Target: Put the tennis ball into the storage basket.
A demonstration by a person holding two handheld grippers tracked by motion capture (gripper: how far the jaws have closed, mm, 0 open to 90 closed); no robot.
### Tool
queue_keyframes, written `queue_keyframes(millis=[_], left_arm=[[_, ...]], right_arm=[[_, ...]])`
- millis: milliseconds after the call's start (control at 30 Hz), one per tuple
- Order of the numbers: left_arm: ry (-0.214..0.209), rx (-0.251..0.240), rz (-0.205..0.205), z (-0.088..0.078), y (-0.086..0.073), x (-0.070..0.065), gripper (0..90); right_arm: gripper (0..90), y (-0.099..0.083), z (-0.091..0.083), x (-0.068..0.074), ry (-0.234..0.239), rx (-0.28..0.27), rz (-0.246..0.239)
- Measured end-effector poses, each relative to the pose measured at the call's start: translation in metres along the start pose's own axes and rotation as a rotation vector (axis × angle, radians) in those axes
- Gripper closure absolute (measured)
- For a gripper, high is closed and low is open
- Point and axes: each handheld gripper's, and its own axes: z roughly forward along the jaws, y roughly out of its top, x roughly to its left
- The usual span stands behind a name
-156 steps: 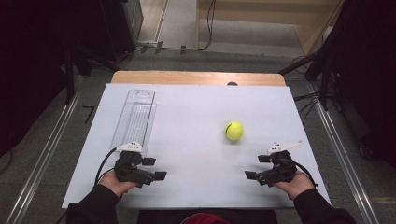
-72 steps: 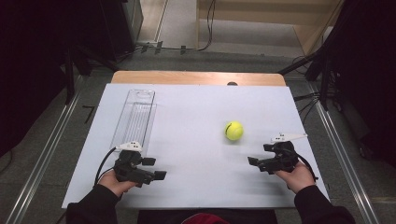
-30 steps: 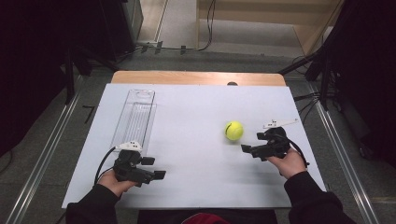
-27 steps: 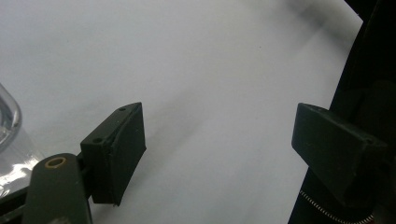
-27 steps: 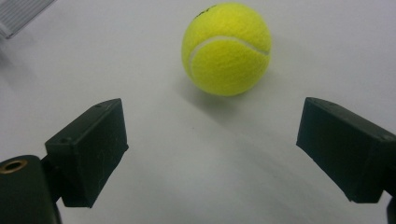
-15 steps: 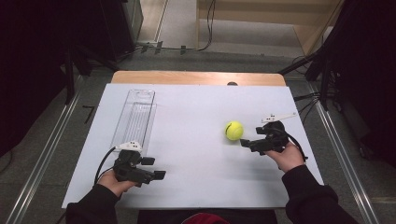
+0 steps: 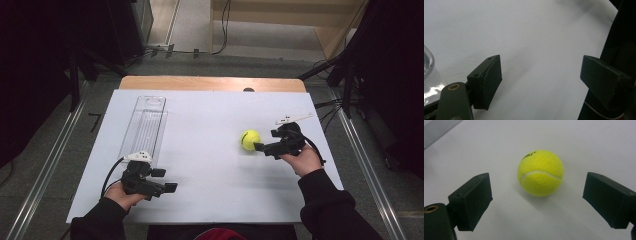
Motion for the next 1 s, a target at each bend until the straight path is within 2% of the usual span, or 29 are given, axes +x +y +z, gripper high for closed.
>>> queue_keyframes(millis=[367, 500, 800, 1000], left_arm=[[-0.001, 0.001, 0.0, 0.0, 0.0, 0.0, 17.7], [-0.001, 0.001, 0.0, 0.0, 0.0, 0.0, 17.8], [-0.001, 0.0, 0.0, 0.0, -0.001, 0.0, 17.8], [0.004, 0.007, 0.0, 0.0, -0.002, 0.0, 17.8]], right_arm=[[6.7, 0.014, 0.004, -0.001, -0.006, -0.007, -0.001], [6.7, 0.023, 0.006, 0.0, -0.003, -0.018, -0.02], [6.7, 0.033, 0.011, -0.001, -0.006, -0.021, -0.016], [6.7, 0.047, 0.017, 0.002, -0.012, -0.028, -0.029]])
